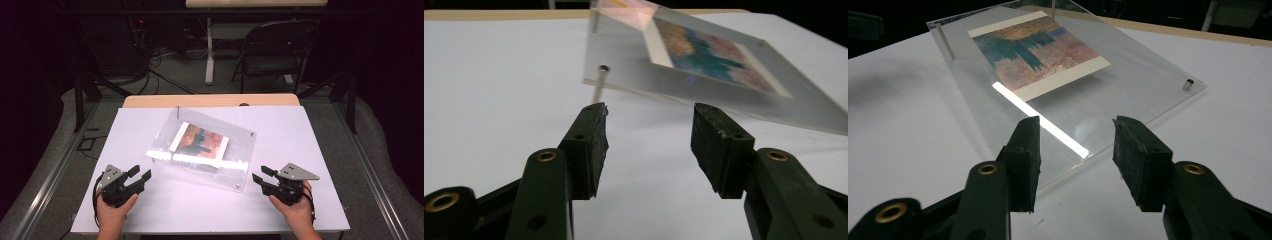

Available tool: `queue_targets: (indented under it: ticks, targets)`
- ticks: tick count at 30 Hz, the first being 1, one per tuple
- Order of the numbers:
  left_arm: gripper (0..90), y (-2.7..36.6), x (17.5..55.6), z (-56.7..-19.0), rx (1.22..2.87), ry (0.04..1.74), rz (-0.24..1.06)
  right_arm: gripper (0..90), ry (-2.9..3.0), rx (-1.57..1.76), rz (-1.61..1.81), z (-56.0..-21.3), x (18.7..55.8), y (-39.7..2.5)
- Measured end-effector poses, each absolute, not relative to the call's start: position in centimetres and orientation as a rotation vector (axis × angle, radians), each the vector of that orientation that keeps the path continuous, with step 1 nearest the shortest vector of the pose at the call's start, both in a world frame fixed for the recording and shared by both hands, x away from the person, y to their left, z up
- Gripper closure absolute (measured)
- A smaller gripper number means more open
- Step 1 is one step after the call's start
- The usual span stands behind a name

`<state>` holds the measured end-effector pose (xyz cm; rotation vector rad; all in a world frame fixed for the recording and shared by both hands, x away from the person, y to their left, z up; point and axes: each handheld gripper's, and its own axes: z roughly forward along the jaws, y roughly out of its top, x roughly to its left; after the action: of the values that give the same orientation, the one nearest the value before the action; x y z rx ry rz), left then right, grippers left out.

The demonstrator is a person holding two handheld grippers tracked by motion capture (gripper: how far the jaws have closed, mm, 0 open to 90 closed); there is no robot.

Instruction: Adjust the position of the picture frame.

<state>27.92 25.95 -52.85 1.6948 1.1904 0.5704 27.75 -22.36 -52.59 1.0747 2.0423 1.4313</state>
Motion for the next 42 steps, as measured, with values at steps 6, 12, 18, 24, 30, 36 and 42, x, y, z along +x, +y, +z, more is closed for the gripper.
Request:
queue_targets:
  ticks: [6, 12, 18, 24, 30, 36, 42]
  targets:
    - [62.8, 26.8, 29.2, -53.4, 1.694, 1.241, 0.542, 55.8, 2.024, 1.063, 1.448, -52.3, 27.6, -22.3]
    - [67.6, 26.7, 30.9, -54.1, 1.712, 1.297, 0.530, 55.3, 2.008, 1.085, 1.461, -52.3, 27.6, -22.5]
    - [71.6, 26.6, 32.1, -54.3, 1.745, 1.314, 0.554, 54.9, 1.991, 1.115, 1.482, -52.4, 27.7, -22.9]
    - [71.8, 26.3, 33.1, -54.7, 1.774, 1.318, 0.531, 54.2, 1.993, 1.136, 1.486, -52.4, 27.7, -23.0]
    - [72.5, 25.8, 34.2, -55.0, 1.795, 1.309, 0.524, 53.2, 1.984, 1.156, 1.504, -52.6, 27.9, -23.2]
    - [72.6, 24.7, 35.2, -55.5, 1.860, 1.291, 0.553, 52.5, 1.981, 1.170, 1.507, -52.6, 28.0, -23.3]
    - [73.6, 23.9, 36.1, -55.8, 1.885, 1.284, 0.574, 52.2, 1.984, 1.184, 1.510, -52.6, 28.0, -23.4]
